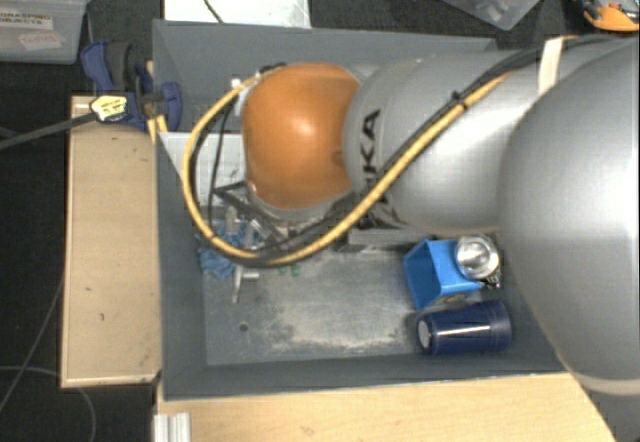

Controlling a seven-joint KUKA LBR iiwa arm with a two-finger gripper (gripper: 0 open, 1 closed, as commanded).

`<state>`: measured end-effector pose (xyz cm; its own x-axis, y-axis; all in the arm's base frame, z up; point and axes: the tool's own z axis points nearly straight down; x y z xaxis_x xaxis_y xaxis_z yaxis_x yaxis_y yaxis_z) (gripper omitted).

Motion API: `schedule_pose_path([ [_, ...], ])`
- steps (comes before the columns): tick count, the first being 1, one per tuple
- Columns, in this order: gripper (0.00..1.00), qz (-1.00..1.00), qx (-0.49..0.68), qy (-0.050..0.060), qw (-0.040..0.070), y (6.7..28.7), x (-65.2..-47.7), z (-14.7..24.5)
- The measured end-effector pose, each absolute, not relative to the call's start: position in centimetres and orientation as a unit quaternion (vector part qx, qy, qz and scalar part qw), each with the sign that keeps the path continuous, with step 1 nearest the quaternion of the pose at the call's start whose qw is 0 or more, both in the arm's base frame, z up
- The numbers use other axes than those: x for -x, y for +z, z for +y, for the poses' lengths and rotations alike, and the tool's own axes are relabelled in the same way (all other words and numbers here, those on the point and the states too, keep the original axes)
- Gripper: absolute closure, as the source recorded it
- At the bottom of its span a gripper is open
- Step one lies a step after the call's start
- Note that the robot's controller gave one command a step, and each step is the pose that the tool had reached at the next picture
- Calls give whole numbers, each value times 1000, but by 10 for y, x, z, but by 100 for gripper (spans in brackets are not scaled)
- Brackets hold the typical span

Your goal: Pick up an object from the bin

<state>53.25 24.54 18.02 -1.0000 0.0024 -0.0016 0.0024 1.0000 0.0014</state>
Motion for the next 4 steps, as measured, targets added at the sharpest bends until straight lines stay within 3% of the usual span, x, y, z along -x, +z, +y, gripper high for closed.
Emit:
schedule_pose_path([
  [1,0,1000,20,1,0,69,-588,210],
  [2,0,997,-71,4,4,71,-585,225],
  [3,0,1000,14,2,3,72,-589,211],
  [4,0,998,-70,5,4,72,-586,225],
])
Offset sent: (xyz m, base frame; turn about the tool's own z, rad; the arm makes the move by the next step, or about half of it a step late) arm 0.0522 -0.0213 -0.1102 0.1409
